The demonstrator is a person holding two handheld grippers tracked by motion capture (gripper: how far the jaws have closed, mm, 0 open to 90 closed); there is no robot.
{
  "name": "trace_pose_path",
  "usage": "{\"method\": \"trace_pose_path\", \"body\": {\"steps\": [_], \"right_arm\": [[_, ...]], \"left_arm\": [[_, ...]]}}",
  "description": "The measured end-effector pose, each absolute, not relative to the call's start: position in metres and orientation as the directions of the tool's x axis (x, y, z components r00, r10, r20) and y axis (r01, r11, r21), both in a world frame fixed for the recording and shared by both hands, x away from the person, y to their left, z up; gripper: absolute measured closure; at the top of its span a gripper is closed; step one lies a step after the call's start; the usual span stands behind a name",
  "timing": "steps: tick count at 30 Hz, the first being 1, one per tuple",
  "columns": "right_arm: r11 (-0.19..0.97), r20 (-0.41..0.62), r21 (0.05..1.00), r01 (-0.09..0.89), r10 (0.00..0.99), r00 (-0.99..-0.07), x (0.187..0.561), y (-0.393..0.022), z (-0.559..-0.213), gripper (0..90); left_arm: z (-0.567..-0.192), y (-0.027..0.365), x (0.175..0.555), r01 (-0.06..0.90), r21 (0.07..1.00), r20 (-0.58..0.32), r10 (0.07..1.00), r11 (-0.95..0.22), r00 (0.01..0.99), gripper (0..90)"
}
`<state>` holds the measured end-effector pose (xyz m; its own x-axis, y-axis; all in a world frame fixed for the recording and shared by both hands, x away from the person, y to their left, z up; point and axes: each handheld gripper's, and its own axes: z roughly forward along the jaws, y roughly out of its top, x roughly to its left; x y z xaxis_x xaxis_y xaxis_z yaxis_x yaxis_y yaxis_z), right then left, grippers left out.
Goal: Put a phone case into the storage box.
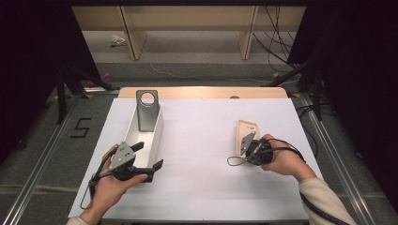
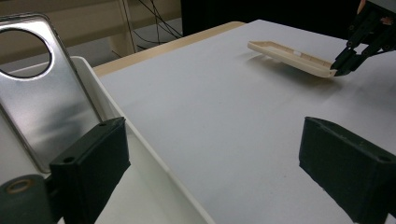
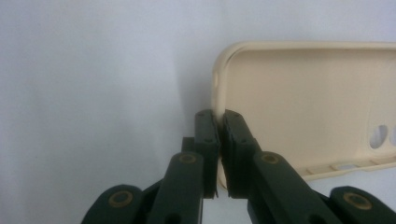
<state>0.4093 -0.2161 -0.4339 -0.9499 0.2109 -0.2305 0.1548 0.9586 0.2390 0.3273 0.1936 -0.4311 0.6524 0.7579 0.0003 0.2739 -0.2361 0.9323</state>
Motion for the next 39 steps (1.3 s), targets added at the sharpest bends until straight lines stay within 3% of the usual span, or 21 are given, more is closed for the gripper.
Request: {"method": "trace_pose_path", "body": {"steps": [18,39], "right_arm": [[0.88,-0.225,0.454,0.144,0.269,-0.936,0.397,-0.211,-0.421,86.4],[0.816,-0.206,0.565,0.121,0.282,-0.937,0.38,-0.201,-0.421,86.6]], "left_arm": [[-0.431,0.195,0.327,0.276,0.933,-0.003,0.763,-0.23,0.646,8.3],[-0.431,0.195,0.328,0.277,0.933,-0.002,0.764,-0.231,0.646,8.4]]}}
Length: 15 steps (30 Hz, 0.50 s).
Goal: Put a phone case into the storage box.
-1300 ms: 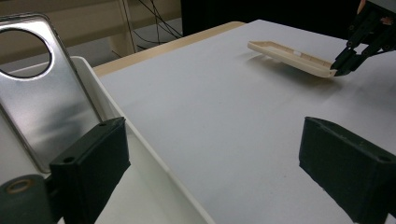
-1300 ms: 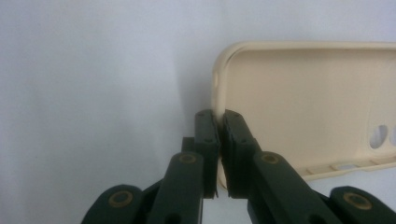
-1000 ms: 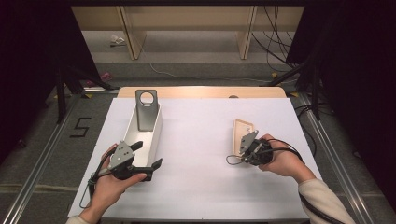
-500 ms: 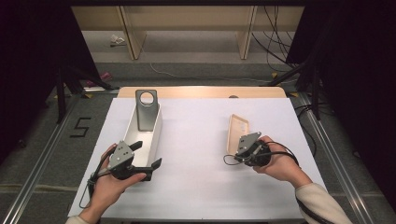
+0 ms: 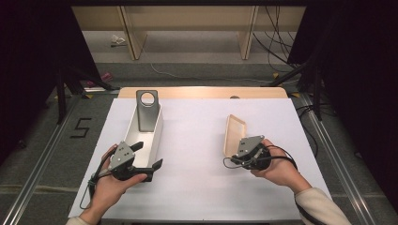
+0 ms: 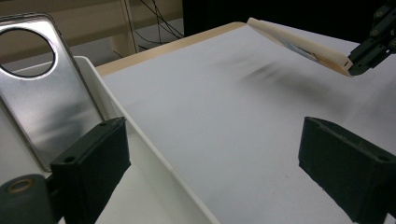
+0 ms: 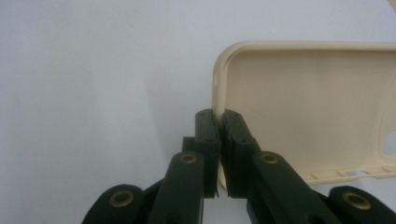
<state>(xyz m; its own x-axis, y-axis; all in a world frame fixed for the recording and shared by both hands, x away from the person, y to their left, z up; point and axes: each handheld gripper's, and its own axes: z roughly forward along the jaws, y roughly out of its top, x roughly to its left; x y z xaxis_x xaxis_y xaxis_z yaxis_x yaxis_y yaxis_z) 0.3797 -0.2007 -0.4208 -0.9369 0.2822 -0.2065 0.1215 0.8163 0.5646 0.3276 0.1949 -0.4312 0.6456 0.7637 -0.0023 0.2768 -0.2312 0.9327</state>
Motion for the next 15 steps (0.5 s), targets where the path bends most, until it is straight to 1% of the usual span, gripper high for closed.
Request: {"method": "trace_pose_path", "body": {"steps": [11,15], "right_arm": [[0.804,-0.209,0.587,0.093,0.261,-0.942,0.373,-0.192,-0.418,86.6],[0.804,-0.208,0.589,0.083,0.249,-0.946,0.371,-0.187,-0.418,86.6]], "left_arm": [[-0.431,0.193,0.328,0.28,0.932,-0.007,0.761,-0.229,0.648,8.6],[-0.428,0.19,0.328,0.287,0.936,-0.039,0.754,-0.202,0.655,8.8]]}}
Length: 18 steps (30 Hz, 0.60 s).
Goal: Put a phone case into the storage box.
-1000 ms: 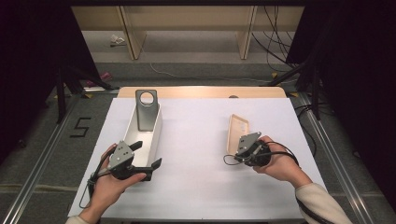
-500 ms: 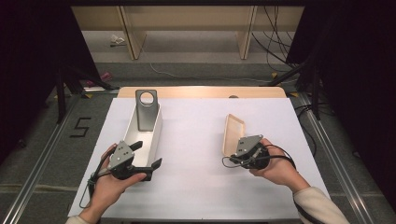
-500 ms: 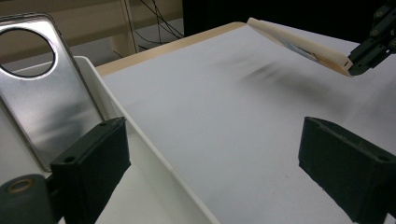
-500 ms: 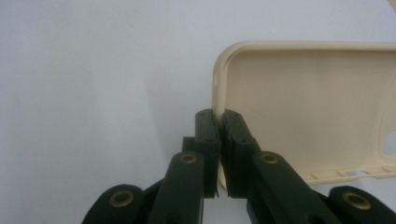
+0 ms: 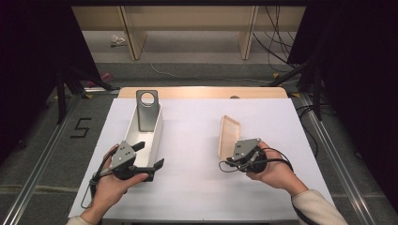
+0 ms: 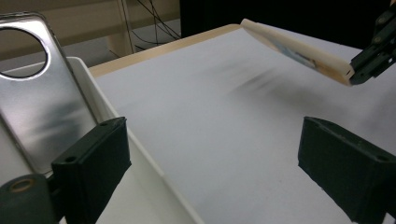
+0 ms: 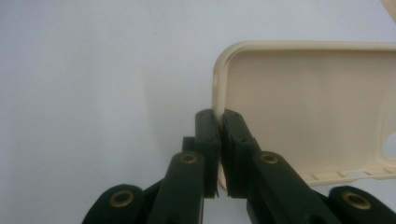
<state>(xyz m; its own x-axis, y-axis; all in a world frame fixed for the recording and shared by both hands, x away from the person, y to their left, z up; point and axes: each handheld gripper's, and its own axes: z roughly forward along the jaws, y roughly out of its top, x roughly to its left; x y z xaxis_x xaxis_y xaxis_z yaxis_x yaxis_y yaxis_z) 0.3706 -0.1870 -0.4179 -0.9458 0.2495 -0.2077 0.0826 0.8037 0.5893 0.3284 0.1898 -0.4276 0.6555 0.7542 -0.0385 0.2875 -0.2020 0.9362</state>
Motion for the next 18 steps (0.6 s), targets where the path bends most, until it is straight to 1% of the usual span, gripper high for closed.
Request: {"method": "trace_pose_path", "body": {"steps": [9,14,18], "right_arm": [[0.802,-0.214,0.595,0.053,0.222,-0.951,0.365,-0.175,-0.417,86.6],[0.798,-0.217,0.602,0.041,0.213,-0.953,0.362,-0.17,-0.416,86.6],[0.796,-0.211,0.604,0.035,0.202,-0.956,0.359,-0.166,-0.416,86.6]], "left_arm": [[-0.416,0.185,0.331,0.305,0.938,-0.08,0.753,-0.165,0.653,10.0],[-0.409,0.174,0.335,0.312,0.938,-0.109,0.726,-0.151,0.679,10.6],[-0.404,0.164,0.343,0.313,0.935,-0.105,0.717,-0.164,0.689,11.2]]}}
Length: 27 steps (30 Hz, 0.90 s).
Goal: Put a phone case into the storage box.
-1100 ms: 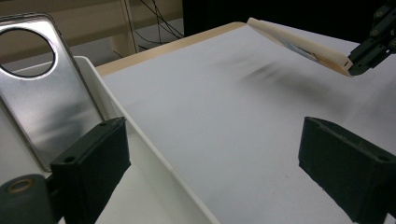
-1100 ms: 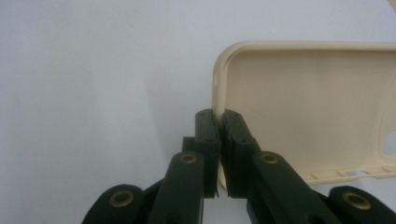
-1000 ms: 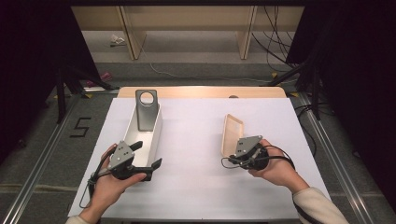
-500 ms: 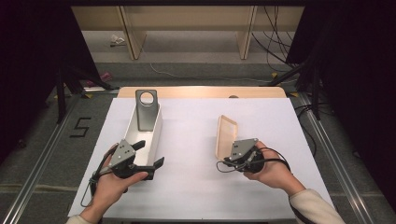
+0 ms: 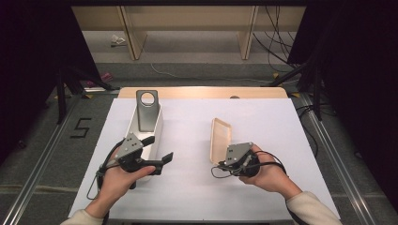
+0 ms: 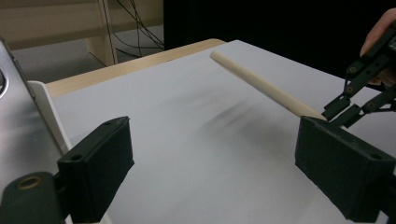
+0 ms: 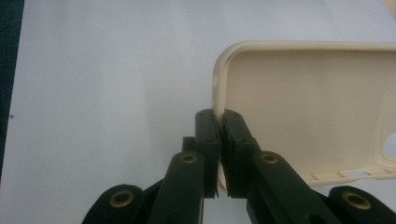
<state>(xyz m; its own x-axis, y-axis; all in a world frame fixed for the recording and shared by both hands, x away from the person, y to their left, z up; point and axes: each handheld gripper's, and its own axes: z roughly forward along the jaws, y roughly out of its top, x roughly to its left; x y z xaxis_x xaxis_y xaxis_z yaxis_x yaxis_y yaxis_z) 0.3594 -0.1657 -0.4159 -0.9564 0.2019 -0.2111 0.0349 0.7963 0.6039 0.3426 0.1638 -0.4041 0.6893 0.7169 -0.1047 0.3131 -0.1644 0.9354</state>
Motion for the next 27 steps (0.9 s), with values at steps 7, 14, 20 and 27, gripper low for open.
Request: {"method": "trace_pose_path", "body": {"steps": [7,14,20,27], "right_arm": [[0.794,-0.217,0.608,0.013,0.182,-0.959,0.355,-0.16,-0.415,86.5],[0.792,-0.222,0.611,-0.003,0.168,-0.96,0.351,-0.156,-0.413,86.6],[0.79,-0.226,0.613,-0.015,0.157,-0.961,0.349,-0.15,-0.413,86.6],[0.782,-0.248,0.621,-0.045,0.142,-0.958,0.346,-0.144,-0.41,86.6]], "left_arm": [[-0.391,0.136,0.365,0.357,0.918,-0.143,0.698,-0.171,0.702,14.6],[-0.382,0.108,0.387,0.367,0.905,-0.135,0.675,-0.214,0.726,15.7],[-0.387,0.088,0.406,0.429,0.866,-0.174,0.651,-0.257,0.739,16.6],[-0.393,0.067,0.432,0.491,0.828,-0.212,0.661,-0.269,0.72,22.2]]}}
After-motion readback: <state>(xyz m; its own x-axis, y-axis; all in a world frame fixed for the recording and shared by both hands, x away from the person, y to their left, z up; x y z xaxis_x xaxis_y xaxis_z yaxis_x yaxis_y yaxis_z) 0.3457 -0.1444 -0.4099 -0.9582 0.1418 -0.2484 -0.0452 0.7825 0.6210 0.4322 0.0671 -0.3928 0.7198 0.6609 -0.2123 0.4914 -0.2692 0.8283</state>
